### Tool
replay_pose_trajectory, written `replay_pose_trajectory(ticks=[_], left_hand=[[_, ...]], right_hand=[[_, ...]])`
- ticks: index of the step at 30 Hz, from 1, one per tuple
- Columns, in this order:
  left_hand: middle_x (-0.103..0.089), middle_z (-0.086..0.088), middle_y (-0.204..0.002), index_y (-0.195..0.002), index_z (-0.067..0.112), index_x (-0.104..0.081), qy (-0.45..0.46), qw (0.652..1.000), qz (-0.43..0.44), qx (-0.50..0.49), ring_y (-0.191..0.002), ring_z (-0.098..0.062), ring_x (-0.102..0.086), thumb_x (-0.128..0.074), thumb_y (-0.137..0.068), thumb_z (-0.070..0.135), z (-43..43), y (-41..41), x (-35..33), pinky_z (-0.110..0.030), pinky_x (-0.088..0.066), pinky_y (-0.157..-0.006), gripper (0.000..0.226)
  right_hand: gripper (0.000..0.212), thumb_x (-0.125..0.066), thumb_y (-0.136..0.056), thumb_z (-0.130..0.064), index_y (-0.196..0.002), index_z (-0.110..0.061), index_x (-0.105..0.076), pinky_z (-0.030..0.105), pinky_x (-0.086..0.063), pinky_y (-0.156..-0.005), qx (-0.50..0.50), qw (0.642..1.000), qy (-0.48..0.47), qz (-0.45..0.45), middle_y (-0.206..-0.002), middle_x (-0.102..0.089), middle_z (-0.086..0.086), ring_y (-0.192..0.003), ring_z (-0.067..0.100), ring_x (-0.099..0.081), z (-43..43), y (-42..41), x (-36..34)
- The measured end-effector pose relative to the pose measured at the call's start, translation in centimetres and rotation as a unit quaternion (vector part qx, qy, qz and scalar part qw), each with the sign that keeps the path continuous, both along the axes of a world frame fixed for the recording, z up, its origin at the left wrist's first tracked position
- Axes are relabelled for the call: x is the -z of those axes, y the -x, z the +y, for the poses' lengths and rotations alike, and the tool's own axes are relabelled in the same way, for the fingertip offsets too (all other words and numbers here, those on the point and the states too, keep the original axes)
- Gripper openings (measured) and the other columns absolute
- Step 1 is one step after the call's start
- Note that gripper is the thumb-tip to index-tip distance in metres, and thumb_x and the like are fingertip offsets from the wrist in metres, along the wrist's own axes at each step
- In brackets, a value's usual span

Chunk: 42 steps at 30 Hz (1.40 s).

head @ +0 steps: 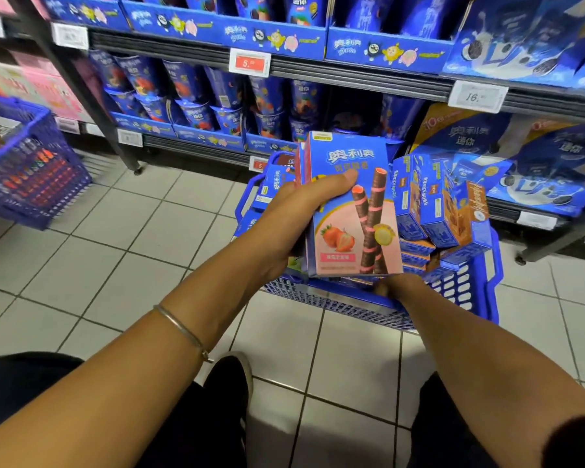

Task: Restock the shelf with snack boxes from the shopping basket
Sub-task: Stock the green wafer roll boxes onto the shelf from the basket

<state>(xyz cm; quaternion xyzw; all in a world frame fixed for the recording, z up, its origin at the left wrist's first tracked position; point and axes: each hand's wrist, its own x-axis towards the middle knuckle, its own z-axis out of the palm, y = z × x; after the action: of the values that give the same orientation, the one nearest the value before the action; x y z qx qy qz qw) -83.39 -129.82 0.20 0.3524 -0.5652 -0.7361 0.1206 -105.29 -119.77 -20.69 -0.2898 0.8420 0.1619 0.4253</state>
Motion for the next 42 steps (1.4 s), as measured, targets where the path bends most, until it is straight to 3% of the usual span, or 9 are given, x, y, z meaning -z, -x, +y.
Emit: replay_pose_trajectory(ticks=[6,9,15,19,25,28,30,37,42], left_hand=[[-0.079,-0.015,-0.116,-0.125,0.008,-0.073,-0.009,1.0,0.008,0.014,-0.103,-0.036,-0.077,-0.07,-0.095,0.05,-0.2,-0.2,0.0,-0.046,-0.062,-0.094,0.052],[-0.08,-0.012,-0.112,-0.12,0.012,-0.076,-0.015,1.0,0.016,0.01,-0.097,-0.031,-0.079,-0.071,-0.095,0.05,-0.2,0.1,-0.3,-0.041,-0.064,-0.086,0.046],[-0.082,-0.006,-0.108,-0.099,0.028,-0.081,-0.042,0.999,0.023,0.008,-0.092,-0.026,-0.08,-0.071,-0.094,0.052,-0.3,1.3,-0.7,-0.041,-0.065,-0.079,0.027],[-0.082,-0.004,-0.109,-0.098,0.029,-0.08,-0.047,0.999,0.02,0.0,-0.098,-0.029,-0.08,-0.071,-0.093,0.055,-0.3,2.0,-0.7,-0.052,-0.063,-0.091,0.027],[-0.083,-0.001,-0.102,-0.088,0.032,-0.085,-0.06,0.997,0.051,-0.007,-0.087,-0.023,-0.081,-0.066,-0.097,0.055,-0.1,2.9,-1.4,-0.042,-0.066,-0.07,0.03],[-0.08,-0.004,-0.118,-0.113,0.029,-0.08,-0.062,0.995,0.074,-0.014,-0.106,-0.028,-0.078,-0.062,-0.098,0.062,-0.4,3.3,-1.9,-0.052,-0.061,-0.096,0.041],[-0.078,-0.003,-0.124,-0.121,0.031,-0.077,-0.045,0.996,0.077,-0.021,-0.111,-0.029,-0.076,-0.058,-0.097,0.067,-0.8,3.4,-2.1,-0.054,-0.056,-0.104,0.047],[-0.081,-0.007,-0.113,-0.126,0.02,-0.075,0.052,0.995,0.06,-0.053,-0.103,-0.03,-0.078,-0.059,-0.098,0.064,-1.2,3.2,-1.5,-0.055,-0.058,-0.102,0.055],[-0.081,-0.003,-0.11,-0.125,0.02,-0.072,0.128,0.988,0.056,-0.068,-0.1,-0.025,-0.079,-0.07,-0.081,0.073,-0.5,3.7,-0.4,-0.054,-0.059,-0.098,0.068]], right_hand=[[0.046,-0.055,-0.097,-0.037,-0.135,-0.011,-0.054,0.046,-0.049,-0.107,0.002,0.994,0.022,-0.11,-0.14,-0.056,0.018,-0.12,0.031,-0.062,0.2,-0.3,-1.0],[0.044,-0.056,-0.097,-0.042,-0.13,-0.014,-0.059,0.044,-0.047,-0.105,-0.009,0.984,0.126,-0.128,-0.136,-0.059,0.011,-0.112,0.024,-0.058,0.3,-1.3,-2.9],[0.018,-0.07,-0.086,-0.058,-0.103,-0.057,-0.067,0.015,-0.04,-0.091,0.003,0.934,0.315,-0.17,-0.114,-0.058,-0.031,-0.109,-0.006,-0.055,4.2,-2.7,-8.2],[0.042,-0.081,-0.084,-0.027,-0.124,-0.031,-0.068,0.028,-0.047,-0.094,-0.028,0.889,0.455,-0.049,-0.116,-0.062,-0.012,-0.112,0.011,-0.058,6.8,-2.8,-8.1],[0.019,-0.07,-0.094,-0.027,-0.114,-0.027,-0.069,0.022,-0.052,-0.083,0.191,0.748,0.636,-0.021,-0.111,-0.07,-0.006,-0.1,0.003,-0.065,7.0,-2.3,-9.7],[0.012,-0.064,-0.099,-0.026,-0.107,-0.024,-0.072,0.023,-0.055,-0.068,0.343,0.644,0.681,-0.062,-0.094,-0.075,-0.008,-0.083,0.001,-0.07,6.2,-2.1,-11.4],[0.017,-0.061,-0.1,-0.024,-0.108,-0.015,-0.073,0.034,-0.059,-0.077,0.407,0.595,0.687,-0.093,-0.104,-0.076,-0.002,-0.09,0.011,-0.071,6.0,-1.7,-12.4],[0.031,-0.054,-0.104,-0.027,-0.124,-0.007,-0.066,0.048,-0.058,-0.09,0.517,0.42,0.698,-0.263,-0.115,-0.075,0.011,-0.105,0.029,-0.072,6.0,-2.0,-18.4],[0.053,-0.064,-0.091,-0.029,-0.133,0.001,-0.058,0.051,-0.057,-0.092,0.468,0.42,0.694,-0.351,-0.126,-0.065,0.022,-0.109,0.034,-0.066,4.5,-4.6,-21.1]])
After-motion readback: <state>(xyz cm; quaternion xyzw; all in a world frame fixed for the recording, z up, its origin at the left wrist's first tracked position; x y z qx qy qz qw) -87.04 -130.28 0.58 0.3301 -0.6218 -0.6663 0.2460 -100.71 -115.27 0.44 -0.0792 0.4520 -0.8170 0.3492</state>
